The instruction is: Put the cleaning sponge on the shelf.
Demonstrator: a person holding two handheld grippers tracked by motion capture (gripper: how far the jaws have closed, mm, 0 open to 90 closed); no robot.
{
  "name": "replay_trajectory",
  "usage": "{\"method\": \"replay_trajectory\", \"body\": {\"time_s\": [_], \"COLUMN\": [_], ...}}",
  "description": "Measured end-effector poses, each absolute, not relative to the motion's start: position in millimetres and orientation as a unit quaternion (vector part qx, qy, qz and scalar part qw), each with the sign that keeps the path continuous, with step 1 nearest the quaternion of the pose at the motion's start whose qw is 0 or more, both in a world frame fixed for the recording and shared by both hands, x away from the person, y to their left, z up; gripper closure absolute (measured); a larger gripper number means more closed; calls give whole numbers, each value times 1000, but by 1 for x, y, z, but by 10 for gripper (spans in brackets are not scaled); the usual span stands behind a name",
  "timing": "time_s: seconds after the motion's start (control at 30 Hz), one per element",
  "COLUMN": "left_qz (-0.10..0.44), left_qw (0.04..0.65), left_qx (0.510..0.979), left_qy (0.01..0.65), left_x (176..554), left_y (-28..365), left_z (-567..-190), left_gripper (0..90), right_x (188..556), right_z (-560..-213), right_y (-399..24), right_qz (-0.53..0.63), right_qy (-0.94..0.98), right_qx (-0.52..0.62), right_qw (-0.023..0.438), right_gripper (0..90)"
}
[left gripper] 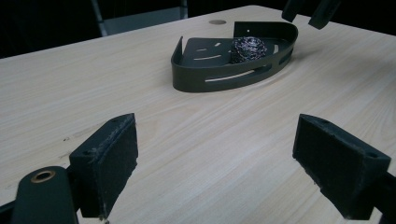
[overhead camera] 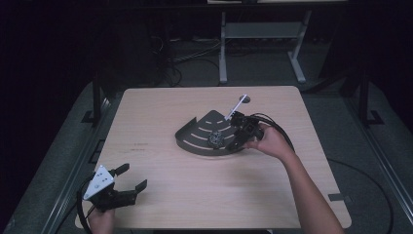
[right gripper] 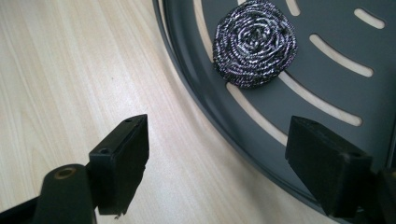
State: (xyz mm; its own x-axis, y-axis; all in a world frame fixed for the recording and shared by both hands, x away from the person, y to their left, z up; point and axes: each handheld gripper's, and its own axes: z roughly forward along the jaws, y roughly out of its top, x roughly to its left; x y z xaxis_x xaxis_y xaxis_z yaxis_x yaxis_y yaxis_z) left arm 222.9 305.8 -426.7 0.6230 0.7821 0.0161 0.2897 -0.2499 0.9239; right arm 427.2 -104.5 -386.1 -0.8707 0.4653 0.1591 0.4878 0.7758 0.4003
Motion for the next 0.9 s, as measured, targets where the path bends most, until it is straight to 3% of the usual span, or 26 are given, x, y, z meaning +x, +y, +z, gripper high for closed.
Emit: {"method": "replay_trajectory", "body": {"time_s": [0.9], "left_qz": [246], "left_qw": [495], "left_qx": [754], "left_qy": [354], "left_x": [223], "left_y": [304], "left_z": [-427], "left_gripper": [135], "right_x": [401], "right_z": [-389], "right_y": [-123], "right_qz": [-223], "right_qy": [-942], "right_qx": [-251], "right_qw": [28], "right_gripper": [202]}}
